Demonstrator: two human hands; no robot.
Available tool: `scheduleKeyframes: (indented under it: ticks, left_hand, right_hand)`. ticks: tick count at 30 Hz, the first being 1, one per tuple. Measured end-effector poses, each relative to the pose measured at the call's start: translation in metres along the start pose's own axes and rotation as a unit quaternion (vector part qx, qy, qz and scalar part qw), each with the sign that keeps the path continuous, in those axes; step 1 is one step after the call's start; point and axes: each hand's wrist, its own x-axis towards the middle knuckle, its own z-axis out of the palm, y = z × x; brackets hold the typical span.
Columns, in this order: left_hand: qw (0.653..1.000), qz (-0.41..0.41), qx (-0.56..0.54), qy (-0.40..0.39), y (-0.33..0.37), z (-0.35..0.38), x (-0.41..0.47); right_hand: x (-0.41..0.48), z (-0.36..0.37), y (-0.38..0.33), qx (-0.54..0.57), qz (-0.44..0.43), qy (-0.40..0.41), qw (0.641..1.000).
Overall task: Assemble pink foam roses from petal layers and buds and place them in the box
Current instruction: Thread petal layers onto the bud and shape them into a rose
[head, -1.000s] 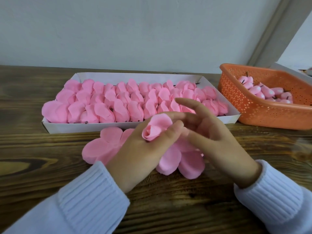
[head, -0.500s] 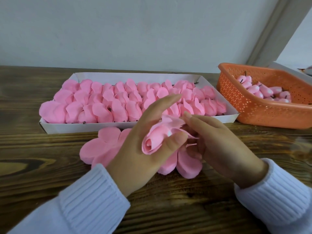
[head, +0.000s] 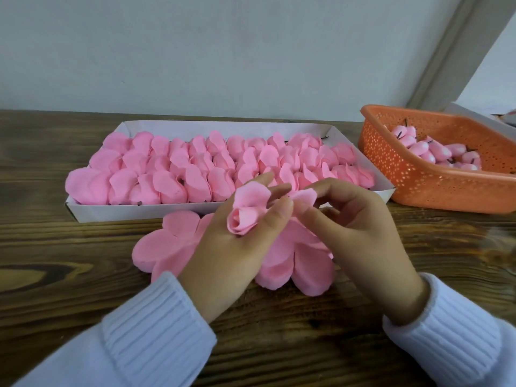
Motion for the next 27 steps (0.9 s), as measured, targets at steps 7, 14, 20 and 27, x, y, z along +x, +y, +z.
scheduleKeyframes:
  ticks: [7, 14, 20, 27]
  left_hand:
    - [0.997, 0.005, 0.021, -0.074, 0.004, 0.001, -0.003]
    - [0.994, 0.015, 0.035, -0.105, 0.004, 0.0, -0.003]
    - [0.999, -0.019, 0.035, -0.022, 0.0, -0.001, -0.003]
    - [0.995, -0.065, -0.069, -0.042, -0.005, -0.002, 0.001]
  right_hand:
    - [-0.005, 0.002, -0.004, -0.081, -0.118, 0.04, 0.989]
    - [-0.007, 0.004, -0.007, -0.052, -0.142, 0.0, 0.989]
    - [-0.004, 0.004, -0.003, -0.009, -0.141, -0.011, 0.99]
    - [-0.006, 0.008, -0.004, 0.07, -0.061, -0.059, 0.994]
